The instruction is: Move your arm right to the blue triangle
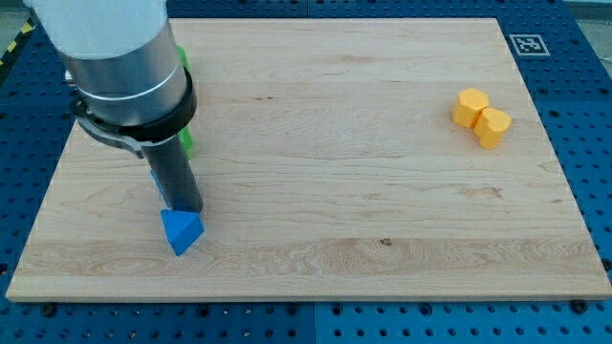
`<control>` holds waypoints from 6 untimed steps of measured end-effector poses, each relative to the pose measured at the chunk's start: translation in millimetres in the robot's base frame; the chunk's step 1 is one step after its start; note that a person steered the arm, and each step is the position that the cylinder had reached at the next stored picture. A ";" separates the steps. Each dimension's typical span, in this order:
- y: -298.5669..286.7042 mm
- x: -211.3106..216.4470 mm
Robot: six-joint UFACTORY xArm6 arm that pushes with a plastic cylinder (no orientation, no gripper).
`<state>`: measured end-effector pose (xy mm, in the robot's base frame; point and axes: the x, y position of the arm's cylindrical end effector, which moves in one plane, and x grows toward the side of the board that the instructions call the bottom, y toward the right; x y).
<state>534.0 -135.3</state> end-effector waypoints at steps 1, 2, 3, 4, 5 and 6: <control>0.6 12.9; 3.9 18.1; 4.7 18.1; 12.4 14.7; 31.3 14.7; 49.3 20.5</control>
